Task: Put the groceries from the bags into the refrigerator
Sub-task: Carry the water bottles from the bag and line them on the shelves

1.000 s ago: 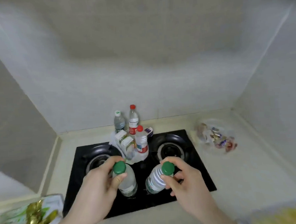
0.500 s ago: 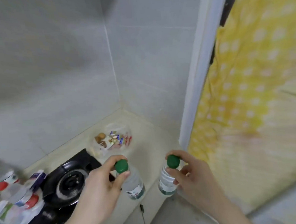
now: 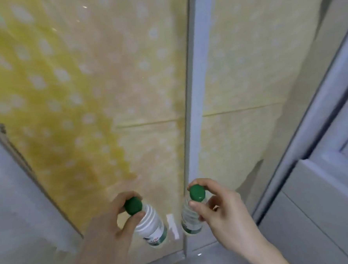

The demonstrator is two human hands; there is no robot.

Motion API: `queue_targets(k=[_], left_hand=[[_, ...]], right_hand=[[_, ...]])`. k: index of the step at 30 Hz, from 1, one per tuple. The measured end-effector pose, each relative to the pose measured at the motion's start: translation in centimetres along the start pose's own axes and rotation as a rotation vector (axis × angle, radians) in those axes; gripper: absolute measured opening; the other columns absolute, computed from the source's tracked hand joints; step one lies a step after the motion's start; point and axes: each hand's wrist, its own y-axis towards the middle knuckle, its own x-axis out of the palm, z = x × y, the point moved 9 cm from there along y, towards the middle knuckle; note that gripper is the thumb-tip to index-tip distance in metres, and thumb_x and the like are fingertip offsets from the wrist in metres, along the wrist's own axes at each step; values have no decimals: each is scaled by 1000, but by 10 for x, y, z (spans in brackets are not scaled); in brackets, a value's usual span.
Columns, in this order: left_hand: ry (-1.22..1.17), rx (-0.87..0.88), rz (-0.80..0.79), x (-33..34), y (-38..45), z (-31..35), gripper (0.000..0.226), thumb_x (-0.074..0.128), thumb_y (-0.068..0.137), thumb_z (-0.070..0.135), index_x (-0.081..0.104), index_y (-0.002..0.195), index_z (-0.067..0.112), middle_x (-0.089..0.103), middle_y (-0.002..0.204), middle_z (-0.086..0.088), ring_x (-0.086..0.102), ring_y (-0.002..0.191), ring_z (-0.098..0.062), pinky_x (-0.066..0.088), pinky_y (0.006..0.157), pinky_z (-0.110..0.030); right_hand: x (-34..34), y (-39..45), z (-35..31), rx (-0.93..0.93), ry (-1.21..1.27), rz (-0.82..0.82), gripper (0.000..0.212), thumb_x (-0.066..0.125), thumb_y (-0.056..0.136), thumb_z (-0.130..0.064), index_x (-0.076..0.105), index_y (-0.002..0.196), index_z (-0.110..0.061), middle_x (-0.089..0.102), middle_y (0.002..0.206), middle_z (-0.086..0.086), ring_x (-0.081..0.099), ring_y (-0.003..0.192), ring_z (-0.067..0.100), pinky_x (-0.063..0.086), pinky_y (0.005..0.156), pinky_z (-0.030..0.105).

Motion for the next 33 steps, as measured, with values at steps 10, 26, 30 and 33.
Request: queue_targets(k=[10, 26, 30, 33], left_hand=[[-215, 375, -346, 111, 122, 107, 30, 72, 88, 21, 62, 107, 42, 71, 102, 28, 68, 81, -2, 51, 75, -25], [-645, 652, -651, 239, 146, 300, 20, 68, 93, 10, 66, 106, 25, 73, 107, 15, 67, 105, -3, 58, 87, -52], [-706, 695, -672, 270, 146, 355, 20, 67, 94, 10, 67, 106, 26, 72, 110, 16, 66, 106, -2, 57, 90, -52], [-736, 748, -656, 294, 149, 397, 22, 67, 94, 9, 67, 106, 26, 73, 109, 15, 67, 105, -4, 57, 89, -53]], right_hand=[[-129, 1, 17, 141, -54, 549, 24, 71, 95, -24, 65, 107, -43, 73, 82, 5, 73, 64, 16, 60, 73, 42], [-289, -76, 2, 91, -176, 1134, 22, 65, 97, -11, 65, 111, -29, 68, 115, -12, 59, 61, 22, 64, 68, 42], [-340, -77, 10, 34, -185, 1197, 24, 66, 97, -8, 65, 112, -27, 66, 115, -10, 59, 63, 28, 65, 67, 38], [-380, -73, 19, -29, -170, 1240, 26, 66, 96, -5, 65, 110, -28, 66, 110, -6, 58, 71, 36, 65, 68, 37]])
